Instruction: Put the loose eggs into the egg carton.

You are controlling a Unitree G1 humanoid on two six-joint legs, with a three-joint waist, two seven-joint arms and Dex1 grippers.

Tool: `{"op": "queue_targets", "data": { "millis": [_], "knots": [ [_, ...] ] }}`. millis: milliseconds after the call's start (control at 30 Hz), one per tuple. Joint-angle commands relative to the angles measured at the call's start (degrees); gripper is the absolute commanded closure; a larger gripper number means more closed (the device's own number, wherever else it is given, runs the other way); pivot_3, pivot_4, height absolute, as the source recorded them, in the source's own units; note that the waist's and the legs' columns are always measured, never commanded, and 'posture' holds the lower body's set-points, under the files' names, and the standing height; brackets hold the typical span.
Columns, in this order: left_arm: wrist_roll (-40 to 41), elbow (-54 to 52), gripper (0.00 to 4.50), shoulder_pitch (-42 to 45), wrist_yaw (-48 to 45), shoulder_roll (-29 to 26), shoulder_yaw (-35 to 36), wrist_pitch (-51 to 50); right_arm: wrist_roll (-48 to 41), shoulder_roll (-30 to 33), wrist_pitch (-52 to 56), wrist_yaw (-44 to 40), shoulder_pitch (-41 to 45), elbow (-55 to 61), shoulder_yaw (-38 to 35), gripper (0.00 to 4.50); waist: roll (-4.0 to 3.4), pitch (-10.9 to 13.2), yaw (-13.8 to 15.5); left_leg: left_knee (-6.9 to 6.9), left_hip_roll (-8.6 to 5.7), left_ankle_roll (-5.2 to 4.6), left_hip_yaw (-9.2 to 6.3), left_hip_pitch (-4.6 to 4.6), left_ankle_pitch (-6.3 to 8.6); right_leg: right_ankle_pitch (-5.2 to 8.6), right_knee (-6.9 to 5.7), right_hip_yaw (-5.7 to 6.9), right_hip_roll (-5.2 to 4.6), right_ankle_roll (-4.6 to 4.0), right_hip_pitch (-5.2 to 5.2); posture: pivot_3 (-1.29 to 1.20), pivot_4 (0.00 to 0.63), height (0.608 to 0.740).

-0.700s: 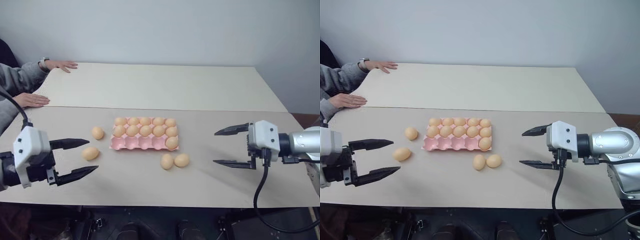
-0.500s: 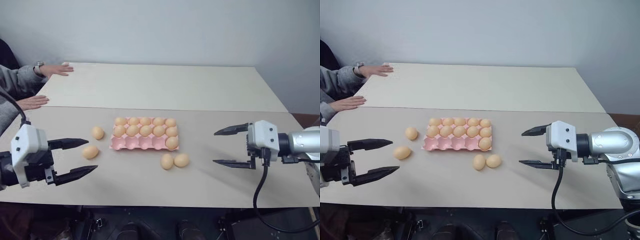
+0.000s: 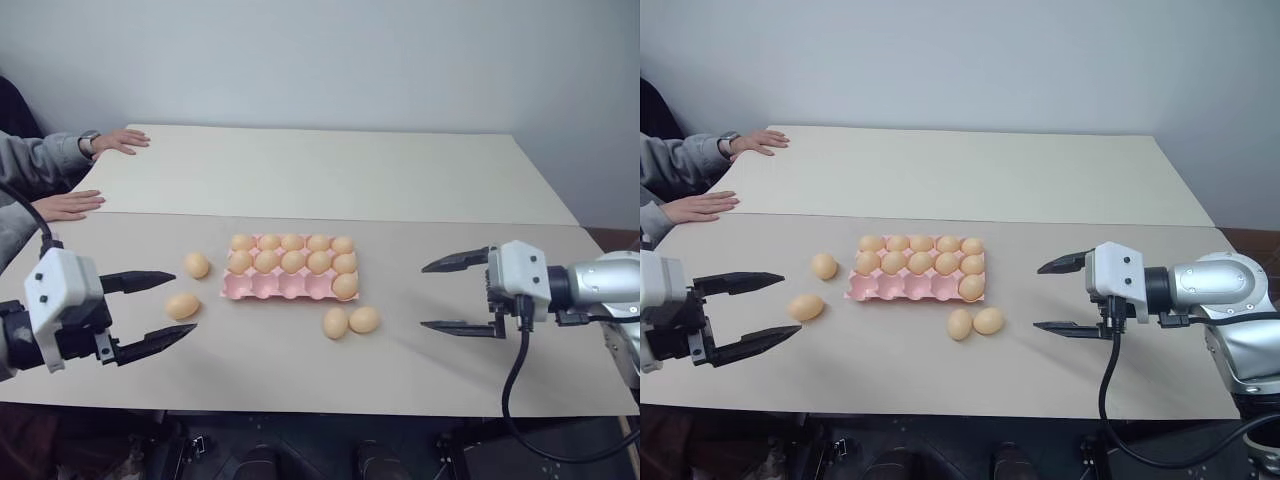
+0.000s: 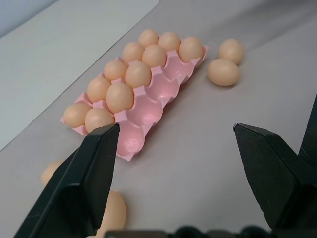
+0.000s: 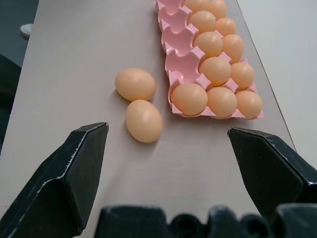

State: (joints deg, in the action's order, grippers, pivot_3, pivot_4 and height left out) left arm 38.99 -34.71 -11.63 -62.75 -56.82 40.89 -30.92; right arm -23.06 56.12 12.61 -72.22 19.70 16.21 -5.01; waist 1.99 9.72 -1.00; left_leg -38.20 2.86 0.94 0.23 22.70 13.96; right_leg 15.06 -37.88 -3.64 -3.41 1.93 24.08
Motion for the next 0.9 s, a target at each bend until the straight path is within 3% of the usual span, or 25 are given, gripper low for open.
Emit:
{"op": "queue_targets", "data": {
  "millis": [33, 200, 433, 900],
  "knots": [
    [-0.67, -2.09, 0.51, -0.45, 0.15, -0.09, -0.02, 1.22, 1.47, 0.2, -0.06, 1.08, 1.88, 0.72, 0.92, 0.0, 0.0, 0.0, 0.0, 0.0, 0.0, 0.0, 0.0, 0.0, 0.0, 0.0, 0.0, 0.0, 0.0, 0.0, 0.0, 0.0, 0.15, 0.74],
    [-0.9, -1.13, 0.51, -0.46, -1.39, -1.52, -0.62, 1.02, 2.79, -1.39, 2.84, 2.22, 3.58, 2.37, 5.85, 0.0, 0.0, 0.0, -0.23, 0.0, 0.0, 0.0, 0.0, -0.01, 0.0, 0.0, -0.01, 0.0, 0.01, 0.0, 0.01, 0.0, 0.15, 0.74],
    [-2.76, 1.18, 0.51, 1.59, -2.19, -2.66, -3.97, 2.68, 12.76, -7.59, 0.93, 6.39, 7.09, -2.38, 15.7, 0.0, 0.0, 0.0, -0.16, 0.0, -0.01, 0.0, 0.0, 0.0, 0.0, 0.0, -0.01, 0.0, 0.01, 0.0, 0.03, 0.0, 0.15, 0.74],
    [-5.96, 1.5, 0.51, 1.83, -1.8, -1.81, -6.75, 4.05, 22.04, -14.09, 0.28, 10.0, 9.26, -4.91, 22.99, 0.0, 0.0, 0.0, -0.11, 0.0, 0.0, 0.0, 0.0, 0.08, 0.0, 0.0, -0.01, 0.01, 0.01, 0.0, 0.1, 0.0, 0.15, 0.74]
  ]
}}
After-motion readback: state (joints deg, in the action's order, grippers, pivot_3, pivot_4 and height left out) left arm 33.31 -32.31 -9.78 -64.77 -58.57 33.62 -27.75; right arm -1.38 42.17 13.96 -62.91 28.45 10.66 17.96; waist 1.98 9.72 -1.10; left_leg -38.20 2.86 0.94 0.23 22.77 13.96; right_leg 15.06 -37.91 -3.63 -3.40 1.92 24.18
